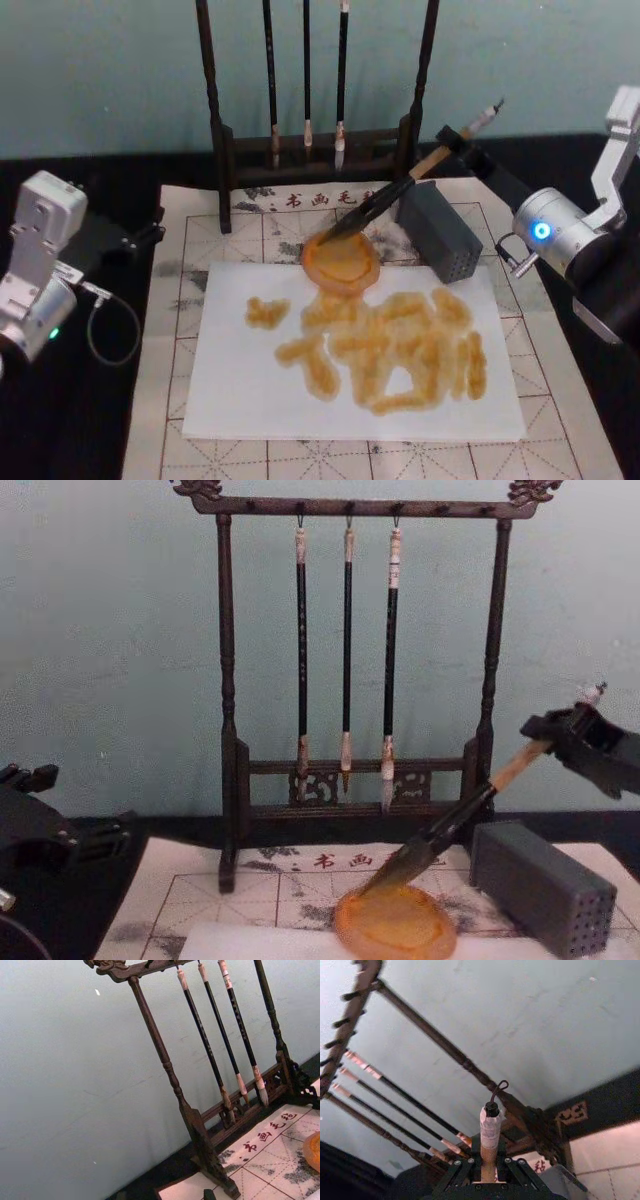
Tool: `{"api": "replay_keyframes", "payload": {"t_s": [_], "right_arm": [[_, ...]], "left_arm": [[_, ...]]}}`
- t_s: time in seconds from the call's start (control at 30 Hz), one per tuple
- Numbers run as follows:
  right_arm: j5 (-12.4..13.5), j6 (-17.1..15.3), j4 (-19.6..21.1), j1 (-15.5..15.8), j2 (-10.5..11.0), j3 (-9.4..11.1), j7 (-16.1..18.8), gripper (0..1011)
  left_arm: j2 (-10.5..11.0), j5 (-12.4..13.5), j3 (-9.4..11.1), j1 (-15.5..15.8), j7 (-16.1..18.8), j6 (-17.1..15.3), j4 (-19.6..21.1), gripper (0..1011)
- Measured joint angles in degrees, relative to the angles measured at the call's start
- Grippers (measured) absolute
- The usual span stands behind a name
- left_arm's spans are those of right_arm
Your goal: Pick up the brush from the inkstone, write on the paper, then place the brush back to its original position.
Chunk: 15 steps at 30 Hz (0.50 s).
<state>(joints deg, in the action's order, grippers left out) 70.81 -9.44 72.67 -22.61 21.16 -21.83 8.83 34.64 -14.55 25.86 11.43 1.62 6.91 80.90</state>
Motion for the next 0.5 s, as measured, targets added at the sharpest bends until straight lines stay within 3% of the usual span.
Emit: {"api": "replay_keyframes", "payload": {"t_s": [0.17, 0.5], "right_arm": [[-2.46, 0.88, 1.69, -0.02, 1.31, -1.35, 0.67, 181], [-13.08, 3.92, 7.53, 0.16, 5.34, -4.44, 1.96, 181]], "left_arm": [[0.0, 0.0, 0.0, 0.0, 0.0, 0.0, 0.0, 1001], [0.0, 0.0, 0.0, 0.0, 0.0, 0.0, 0.0, 1001]]}}
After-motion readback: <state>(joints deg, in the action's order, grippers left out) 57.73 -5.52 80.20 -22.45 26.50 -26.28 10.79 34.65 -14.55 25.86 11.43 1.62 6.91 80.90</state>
